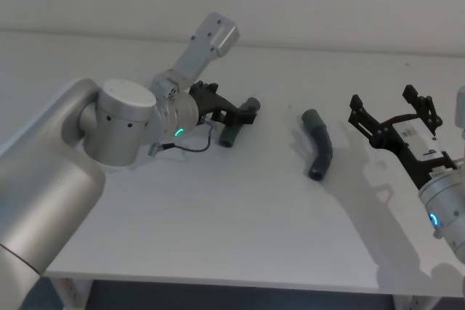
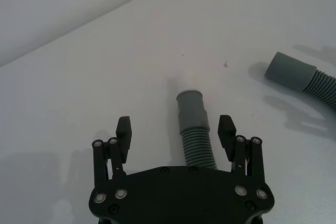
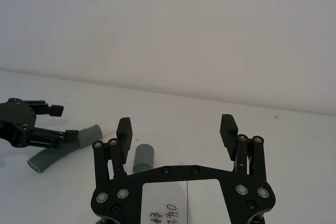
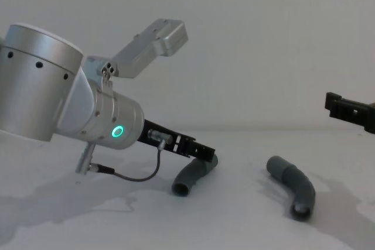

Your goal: Use both hands to pick up one end of the pipe from the table, align the ends, and insert them.

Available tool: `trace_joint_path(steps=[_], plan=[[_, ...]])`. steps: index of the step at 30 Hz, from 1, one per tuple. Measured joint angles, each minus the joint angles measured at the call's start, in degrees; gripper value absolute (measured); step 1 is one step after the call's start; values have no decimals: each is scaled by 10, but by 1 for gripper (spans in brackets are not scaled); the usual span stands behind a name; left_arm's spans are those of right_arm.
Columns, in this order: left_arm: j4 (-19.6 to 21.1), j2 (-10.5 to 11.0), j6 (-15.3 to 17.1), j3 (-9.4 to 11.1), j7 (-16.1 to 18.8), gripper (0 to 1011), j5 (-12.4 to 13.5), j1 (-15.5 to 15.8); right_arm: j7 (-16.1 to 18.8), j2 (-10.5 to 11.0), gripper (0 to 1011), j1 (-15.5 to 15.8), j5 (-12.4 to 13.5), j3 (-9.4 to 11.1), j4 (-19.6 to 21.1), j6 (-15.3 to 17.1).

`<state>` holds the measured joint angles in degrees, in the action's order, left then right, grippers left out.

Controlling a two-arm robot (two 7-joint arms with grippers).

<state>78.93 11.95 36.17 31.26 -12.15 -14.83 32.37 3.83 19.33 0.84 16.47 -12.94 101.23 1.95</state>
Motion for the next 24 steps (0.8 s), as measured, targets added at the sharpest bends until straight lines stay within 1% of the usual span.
trace_joint_path(steps=[13,24], plan=[[-18,-10,5,0,-5,1000,5,6,0,0,1001,0,0,0,0,0],[-36,-17,6,3,-18,1000,8,15,0,0,1001,0,0,0,0,0]])
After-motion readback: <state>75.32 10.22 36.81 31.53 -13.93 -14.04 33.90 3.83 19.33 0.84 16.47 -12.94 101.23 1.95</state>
